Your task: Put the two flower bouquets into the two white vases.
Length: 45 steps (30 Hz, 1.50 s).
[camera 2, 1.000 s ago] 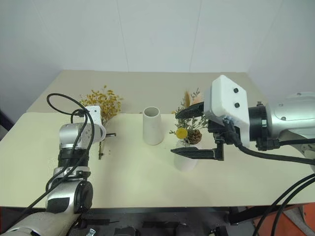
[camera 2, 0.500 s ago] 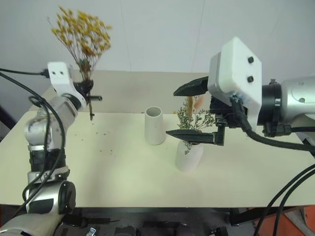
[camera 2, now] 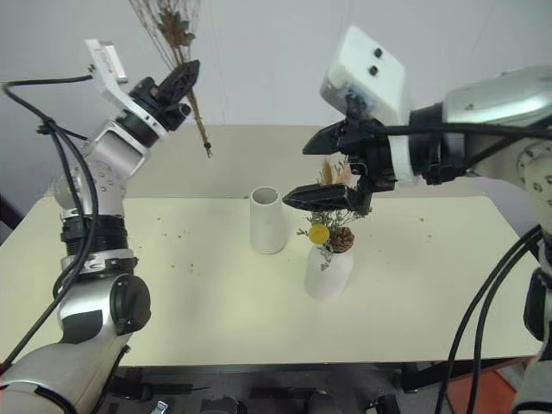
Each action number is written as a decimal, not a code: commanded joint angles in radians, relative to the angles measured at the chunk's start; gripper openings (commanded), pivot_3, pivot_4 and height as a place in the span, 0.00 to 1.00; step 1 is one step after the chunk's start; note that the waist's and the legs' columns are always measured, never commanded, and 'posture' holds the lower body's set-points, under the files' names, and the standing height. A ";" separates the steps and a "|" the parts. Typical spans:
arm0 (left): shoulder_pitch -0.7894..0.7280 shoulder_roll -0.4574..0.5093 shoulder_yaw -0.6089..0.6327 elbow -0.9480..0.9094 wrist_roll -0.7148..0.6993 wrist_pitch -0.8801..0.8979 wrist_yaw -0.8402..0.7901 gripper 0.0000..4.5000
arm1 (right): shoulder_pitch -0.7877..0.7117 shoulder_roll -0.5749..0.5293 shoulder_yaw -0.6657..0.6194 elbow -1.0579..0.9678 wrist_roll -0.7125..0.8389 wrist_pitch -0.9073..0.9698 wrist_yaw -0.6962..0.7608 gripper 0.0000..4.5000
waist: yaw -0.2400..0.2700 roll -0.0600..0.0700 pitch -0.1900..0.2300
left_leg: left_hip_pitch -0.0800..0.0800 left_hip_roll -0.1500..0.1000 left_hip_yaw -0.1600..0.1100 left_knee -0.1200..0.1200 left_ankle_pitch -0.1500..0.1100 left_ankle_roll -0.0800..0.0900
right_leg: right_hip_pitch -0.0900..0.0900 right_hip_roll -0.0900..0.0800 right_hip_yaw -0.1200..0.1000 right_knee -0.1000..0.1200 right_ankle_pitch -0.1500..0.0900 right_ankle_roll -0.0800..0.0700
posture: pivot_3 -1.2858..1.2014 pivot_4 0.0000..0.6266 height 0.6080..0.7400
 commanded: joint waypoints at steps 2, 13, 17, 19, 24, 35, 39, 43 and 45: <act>-0.027 -0.010 0.004 0.019 -0.053 -0.047 -0.094 0.01 | -0.046 0.027 -0.008 0.014 -0.023 0.099 -0.039 1.00 | 0.000 0.000 0.000 | 0.000 0.000 0.000 0.000 0.000 0.000 | 0.000 0.000 0.000 0.000 0.000 0.000 | 0.52 0.24 1.00; -0.047 -0.060 -0.016 0.214 -0.080 -0.165 -0.348 0.01 | -0.027 0.067 -0.037 0.000 -0.059 0.171 -0.083 1.00 | 0.000 0.000 0.000 | -0.001 0.000 0.000 0.000 0.000 0.000 | -0.001 0.000 0.000 0.001 0.000 0.000 | 0.52 0.24 1.00; -0.037 -0.083 -0.061 0.305 -0.027 -0.273 -0.465 0.01 | -0.013 0.076 -0.044 -0.025 -0.058 0.175 -0.091 1.00 | 0.000 0.000 0.000 | -0.001 0.000 0.000 0.000 0.000 0.000 | -0.001 0.000 0.000 0.001 0.000 0.000 | 0.52 0.24 1.00; -0.047 -0.093 -0.069 0.349 -0.016 -0.302 -0.498 0.01 | -0.013 0.080 -0.038 -0.029 -0.062 0.185 -0.098 1.00 | 0.000 0.000 0.000 | -0.001 -0.001 0.000 0.000 0.000 0.000 | -0.001 0.000 0.000 0.001 0.000 0.000 | 0.52 0.24 1.00; -0.083 -0.117 -0.091 0.475 0.037 -0.406 -0.558 0.01 | -0.013 0.079 -0.010 -0.036 -0.079 0.196 -0.111 1.00 | -0.001 0.000 0.000 | -0.001 -0.001 0.000 0.000 0.000 0.000 | -0.002 0.000 0.000 0.001 0.000 0.000 | 0.52 0.24 1.00; -0.107 -0.144 -0.115 0.658 0.152 -0.640 -0.641 0.01 | -0.010 0.098 -0.020 -0.047 -0.091 0.203 -0.113 1.00 | -0.002 0.000 0.000 | -0.002 -0.001 0.000 0.000 0.000 0.001 | -0.002 0.000 0.000 0.001 0.000 0.000 | 0.52 0.24 1.00; -0.097 -0.143 -0.119 0.690 0.183 -0.694 -0.648 0.01 | -0.003 0.099 -0.017 -0.056 -0.099 0.206 -0.120 1.00 | -0.001 0.000 0.000 | -0.002 -0.001 0.000 0.000 0.000 0.001 | -0.002 0.000 0.000 0.001 0.000 0.000 | 0.52 0.24 1.00; -0.098 -0.140 -0.114 0.708 0.191 -0.696 -0.656 0.01 | 0.007 0.100 -0.021 -0.066 -0.102 0.207 -0.124 1.00 | -0.001 0.000 0.000 | -0.002 -0.001 0.000 0.000 0.000 0.001 | -0.002 0.000 0.000 0.002 0.000 0.000 | 0.52 0.24 1.00; -0.094 -0.140 -0.118 0.711 0.200 -0.702 -0.667 0.06 | 0.012 0.100 -0.022 -0.069 -0.102 0.205 -0.125 1.00 | -0.001 0.000 0.000 | -0.002 -0.001 0.000 0.000 0.000 0.001 | -0.002 0.000 0.000 0.002 0.000 0.000 | 0.52 0.24 1.00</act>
